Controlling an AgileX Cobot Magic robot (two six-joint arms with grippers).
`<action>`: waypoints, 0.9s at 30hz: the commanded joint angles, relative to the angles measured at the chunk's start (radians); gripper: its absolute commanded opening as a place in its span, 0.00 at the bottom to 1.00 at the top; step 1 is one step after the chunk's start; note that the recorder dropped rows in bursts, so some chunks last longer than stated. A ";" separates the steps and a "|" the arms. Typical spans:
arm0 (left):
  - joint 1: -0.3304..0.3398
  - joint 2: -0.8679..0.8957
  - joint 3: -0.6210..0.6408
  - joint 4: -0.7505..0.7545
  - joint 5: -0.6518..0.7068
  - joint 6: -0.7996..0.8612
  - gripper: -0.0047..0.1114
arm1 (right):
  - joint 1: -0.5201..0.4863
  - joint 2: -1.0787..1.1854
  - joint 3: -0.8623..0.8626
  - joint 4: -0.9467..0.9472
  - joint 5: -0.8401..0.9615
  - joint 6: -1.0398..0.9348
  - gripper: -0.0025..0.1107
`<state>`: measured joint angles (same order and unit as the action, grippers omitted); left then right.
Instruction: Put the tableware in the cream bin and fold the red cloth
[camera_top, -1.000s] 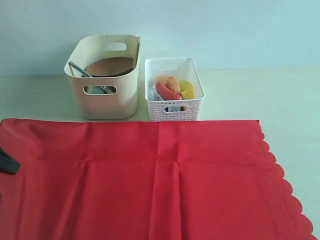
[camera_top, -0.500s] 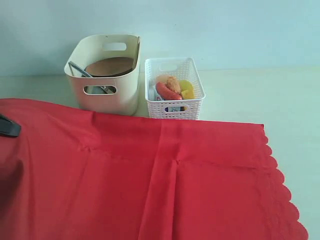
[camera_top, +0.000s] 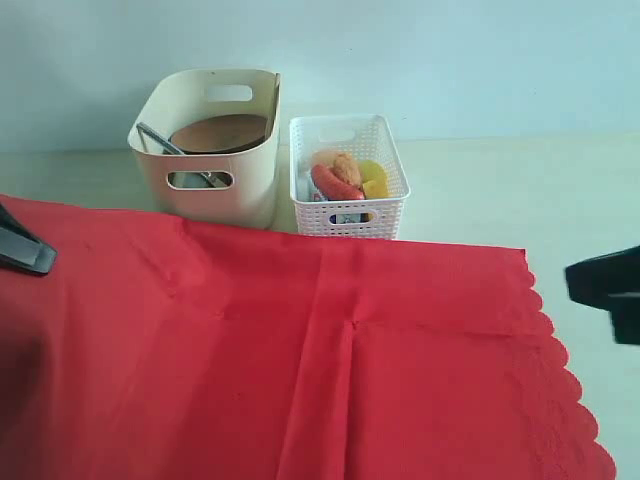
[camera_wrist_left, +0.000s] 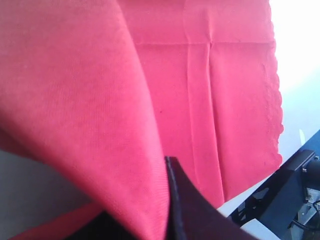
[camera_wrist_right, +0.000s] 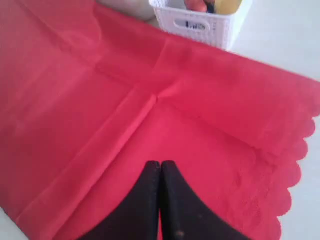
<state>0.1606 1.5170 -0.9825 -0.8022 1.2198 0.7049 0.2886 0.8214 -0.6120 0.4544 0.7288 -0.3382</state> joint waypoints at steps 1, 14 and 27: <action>-0.050 -0.066 -0.007 0.017 0.001 -0.060 0.04 | -0.004 0.291 -0.094 -0.018 0.012 -0.027 0.02; -0.213 -0.109 -0.110 0.333 0.001 -0.326 0.04 | 0.127 0.787 -0.221 -0.292 -0.136 0.225 0.02; -0.514 -0.075 -0.201 0.273 -0.035 -0.418 0.04 | 0.154 1.045 -0.305 -0.348 -0.180 0.272 0.02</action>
<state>-0.3000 1.4239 -1.1580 -0.4797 1.2125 0.3165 0.4415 1.8420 -0.9021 0.1176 0.5655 -0.0719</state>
